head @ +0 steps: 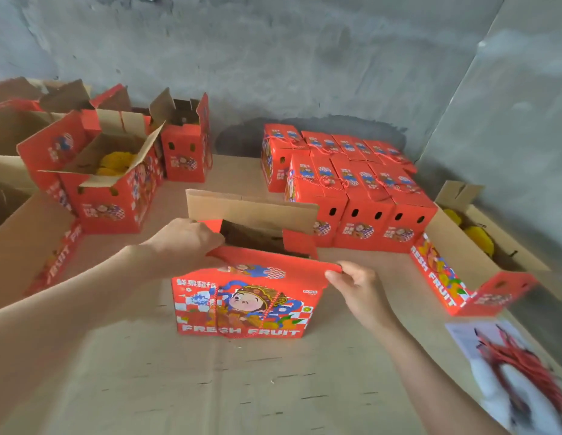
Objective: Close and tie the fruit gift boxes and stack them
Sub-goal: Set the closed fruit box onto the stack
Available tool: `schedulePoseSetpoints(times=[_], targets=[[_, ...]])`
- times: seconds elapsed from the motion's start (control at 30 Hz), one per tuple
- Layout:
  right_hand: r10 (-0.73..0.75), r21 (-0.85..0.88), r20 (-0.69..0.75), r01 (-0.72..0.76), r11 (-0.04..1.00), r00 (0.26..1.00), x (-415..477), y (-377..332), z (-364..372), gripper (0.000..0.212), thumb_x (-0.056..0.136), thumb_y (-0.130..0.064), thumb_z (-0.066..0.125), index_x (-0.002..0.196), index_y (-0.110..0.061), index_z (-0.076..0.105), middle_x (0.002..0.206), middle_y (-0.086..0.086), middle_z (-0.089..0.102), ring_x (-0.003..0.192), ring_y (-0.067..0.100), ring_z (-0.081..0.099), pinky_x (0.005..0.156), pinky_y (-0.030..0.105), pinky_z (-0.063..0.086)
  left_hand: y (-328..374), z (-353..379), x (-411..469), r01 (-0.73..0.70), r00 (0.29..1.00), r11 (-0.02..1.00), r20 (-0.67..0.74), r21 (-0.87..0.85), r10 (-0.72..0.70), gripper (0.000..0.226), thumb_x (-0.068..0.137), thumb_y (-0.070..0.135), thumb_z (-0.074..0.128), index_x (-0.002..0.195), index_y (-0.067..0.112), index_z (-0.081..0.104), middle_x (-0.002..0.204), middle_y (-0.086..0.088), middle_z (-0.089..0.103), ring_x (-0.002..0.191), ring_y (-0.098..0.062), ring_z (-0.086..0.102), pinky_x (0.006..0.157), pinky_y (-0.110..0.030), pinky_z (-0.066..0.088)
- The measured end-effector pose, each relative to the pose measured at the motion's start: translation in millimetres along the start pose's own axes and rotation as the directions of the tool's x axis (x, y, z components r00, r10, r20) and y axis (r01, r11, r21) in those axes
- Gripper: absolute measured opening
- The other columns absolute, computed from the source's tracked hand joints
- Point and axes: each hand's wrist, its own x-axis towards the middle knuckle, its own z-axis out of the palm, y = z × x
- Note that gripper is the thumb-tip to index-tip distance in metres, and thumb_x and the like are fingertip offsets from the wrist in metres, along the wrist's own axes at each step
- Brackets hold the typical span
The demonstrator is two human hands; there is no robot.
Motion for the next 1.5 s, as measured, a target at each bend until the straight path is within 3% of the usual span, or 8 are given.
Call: schedulePoseSetpoints(times=[0.43,0.6,0.77,0.83,0.93,1.13,1.33,1.5], targets=[[0.095,0.237,0.188,-0.139,0.962,0.978,-38.4,52.1,-92.3,0.016,0.087,-0.009,0.059,0.093,-0.011,0.074,0.096,0.009,0.073,0.089,0.012,0.066,0.079,0.016,0.048,129.7,-22.5,-34.8,-0.164,0.983,0.970,0.051,-0.181,0.176,0.040,0.095,0.054,0.039,0.079,0.018,0.047,0.080,0.000,0.060,0.071,-0.021,0.049,0.058,-0.021,0.030],[0.108,0.322,0.360,-0.232,0.918,0.927,-39.2,64.4,-98.7,0.031,0.078,-0.028,0.063,0.107,-0.021,0.072,0.110,0.006,0.071,0.105,0.014,0.065,0.090,0.019,0.049,104.8,-17.1,-33.4,-0.017,0.968,0.417,-0.120,-0.909,-0.223,0.030,0.095,0.026,0.051,0.077,0.011,0.068,0.073,0.000,0.070,0.068,-0.008,0.066,0.069,-0.022,0.052],[0.088,0.332,0.449,-0.257,0.907,0.889,-46.4,76.6,-86.2,0.034,0.080,-0.025,0.063,0.113,-0.020,0.071,0.132,-0.009,0.060,0.127,0.003,0.049,0.094,0.012,0.042,94.8,47.7,-61.8,0.123,0.802,0.499,-0.210,-0.858,-0.559,0.028,0.095,0.002,0.051,0.083,0.022,0.065,0.085,0.002,0.068,0.080,-0.014,0.064,0.074,-0.024,0.047],[0.076,0.340,0.428,-0.238,0.910,0.901,-47.7,77.3,-83.6,0.034,0.081,-0.026,0.062,0.114,-0.022,0.071,0.131,-0.011,0.059,0.127,0.001,0.048,0.094,0.011,0.041,102.2,70.2,-72.8,0.134,0.831,0.469,-0.159,-0.873,-0.533,0.013,0.098,0.024,0.048,0.103,0.025,0.061,0.109,-0.001,0.065,0.104,-0.021,0.061,0.086,-0.023,0.044],[0.053,0.374,0.417,-0.225,0.900,0.907,-48.4,76.2,-83.3,0.032,0.081,-0.024,0.062,0.110,-0.014,0.072,0.126,-0.004,0.064,0.122,0.006,0.055,0.094,0.012,0.043,105.9,91.7,-74.6,0.198,0.885,0.525,-0.080,-0.828,-0.459,0.079,0.080,0.077,0.033,0.133,0.020,0.046,0.150,0.004,0.025,0.143,-0.015,0.017,0.115,-0.035,0.019],[-0.002,0.372,0.457,-0.189,0.909,0.889,-60.2,74.0,-85.5,0.027,0.084,-0.028,0.063,0.108,-0.019,0.073,0.113,0.004,0.071,0.111,0.019,0.064,0.094,0.024,0.048,94.2,93.2,-65.5,0.155,0.899,0.409,-0.044,-0.899,-0.437,0.055,0.084,0.008,0.065,0.133,0.021,0.042,0.152,0.004,0.018,0.139,-0.016,0.026,0.097,-0.009,0.035],[-0.051,0.479,0.618,-0.324,0.816,0.785,-54.5,67.7,-104.8,0.063,0.076,-0.063,0.063,0.119,-0.016,0.067,0.118,0.006,0.068,0.121,0.019,0.057,0.101,0.028,0.045,83.8,85.0,-61.2,0.261,0.932,0.556,0.056,-0.789,-0.357,0.059,0.089,0.017,0.063,0.142,0.016,0.039,0.152,0.012,0.014,0.136,-0.004,0.022,0.100,-0.009,0.026],[0.186,0.340,0.111,-0.213,0.916,0.976,-22.4,73.1,-79.3,0.020,0.096,-0.019,0.052,0.101,-0.015,0.071,0.109,0.001,0.069,0.115,0.028,0.059,0.085,0.030,0.050,88.2,87.6,-61.1,0.287,0.933,0.587,0.081,-0.757,-0.351,0.059,0.094,0.020,0.055,0.147,0.016,0.029,0.157,0.008,0.008,0.141,-0.010,0.019,0.110,-0.022,0.024]])
